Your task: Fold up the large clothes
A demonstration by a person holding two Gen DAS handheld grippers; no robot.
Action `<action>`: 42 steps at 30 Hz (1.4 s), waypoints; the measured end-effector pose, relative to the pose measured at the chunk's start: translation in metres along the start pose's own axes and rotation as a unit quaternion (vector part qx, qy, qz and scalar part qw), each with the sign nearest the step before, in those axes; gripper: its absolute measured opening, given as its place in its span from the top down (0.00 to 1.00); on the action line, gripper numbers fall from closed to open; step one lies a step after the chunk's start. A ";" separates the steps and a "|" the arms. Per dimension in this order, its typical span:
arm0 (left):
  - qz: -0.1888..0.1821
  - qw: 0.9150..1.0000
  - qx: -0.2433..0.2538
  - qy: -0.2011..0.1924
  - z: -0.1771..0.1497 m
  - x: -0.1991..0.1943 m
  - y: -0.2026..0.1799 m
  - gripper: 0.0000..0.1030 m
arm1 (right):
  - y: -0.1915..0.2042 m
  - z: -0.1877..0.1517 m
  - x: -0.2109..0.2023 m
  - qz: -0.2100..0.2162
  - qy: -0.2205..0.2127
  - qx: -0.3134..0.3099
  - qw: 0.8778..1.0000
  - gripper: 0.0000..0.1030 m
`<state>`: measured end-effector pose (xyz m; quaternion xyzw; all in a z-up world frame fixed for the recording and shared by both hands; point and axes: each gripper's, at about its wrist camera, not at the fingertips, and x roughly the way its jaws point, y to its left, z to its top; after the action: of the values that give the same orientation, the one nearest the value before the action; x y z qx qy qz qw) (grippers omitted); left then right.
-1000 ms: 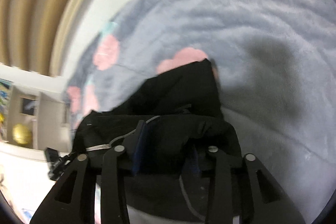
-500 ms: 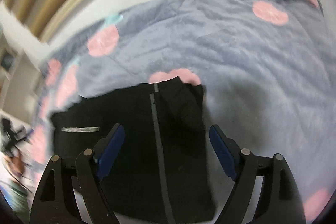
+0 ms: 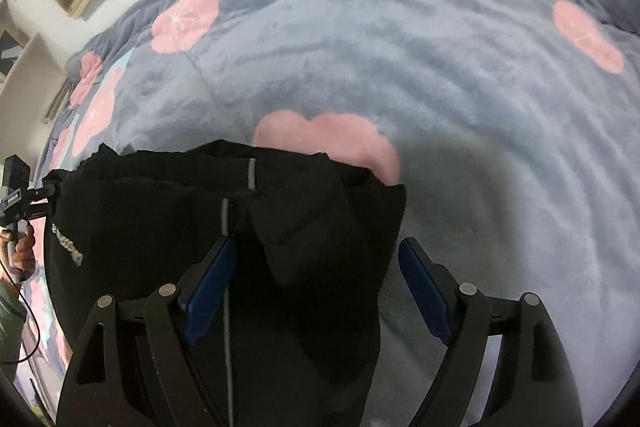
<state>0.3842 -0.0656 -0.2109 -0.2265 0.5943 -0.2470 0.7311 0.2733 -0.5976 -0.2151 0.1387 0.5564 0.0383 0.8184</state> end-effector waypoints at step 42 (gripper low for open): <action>0.069 0.992 -0.047 -0.092 0.044 -0.026 -0.005 0.32 | 0.017 0.014 -0.044 -0.104 -0.057 0.094 0.988 0.46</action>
<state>0.4225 -0.0512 -0.1798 -0.2407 0.5500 -0.1460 0.7863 0.2713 -0.5933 -0.1663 0.1588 0.5212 -0.1075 0.8316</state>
